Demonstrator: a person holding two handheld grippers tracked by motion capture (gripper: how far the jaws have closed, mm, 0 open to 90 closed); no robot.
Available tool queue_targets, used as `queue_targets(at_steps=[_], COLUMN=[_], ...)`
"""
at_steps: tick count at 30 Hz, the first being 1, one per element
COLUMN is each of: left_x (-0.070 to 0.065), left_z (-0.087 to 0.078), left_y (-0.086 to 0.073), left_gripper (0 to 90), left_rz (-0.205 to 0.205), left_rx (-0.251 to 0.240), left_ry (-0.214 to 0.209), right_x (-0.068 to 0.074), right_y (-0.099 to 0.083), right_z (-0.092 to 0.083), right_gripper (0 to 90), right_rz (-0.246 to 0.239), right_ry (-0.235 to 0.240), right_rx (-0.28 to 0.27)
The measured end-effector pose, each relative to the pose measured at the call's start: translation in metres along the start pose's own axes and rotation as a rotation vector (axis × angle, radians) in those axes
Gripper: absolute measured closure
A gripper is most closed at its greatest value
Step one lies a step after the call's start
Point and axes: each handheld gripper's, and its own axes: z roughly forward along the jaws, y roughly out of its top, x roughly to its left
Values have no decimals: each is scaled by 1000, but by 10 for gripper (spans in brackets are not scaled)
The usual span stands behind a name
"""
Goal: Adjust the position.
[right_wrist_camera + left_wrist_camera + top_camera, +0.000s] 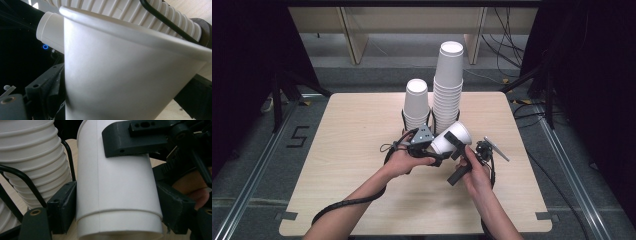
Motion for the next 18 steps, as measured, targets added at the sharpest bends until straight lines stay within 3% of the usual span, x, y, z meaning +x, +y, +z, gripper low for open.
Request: queue_targets(at_steps=[9, 18], left_x=[0, 0], left_z=[0, 0], left_y=[1, 2], left_gripper=[228, 225], left_rz=[9, 13], left_rx=[2, -3], left_ry=[11, 14], right_x=[4, 5], right_y=[-1, 0], right_z=[0, 0], right_gripper=[141, 157], right_rz=[24, -20], right_ry=[9, 14], right_rx=[19, 10])
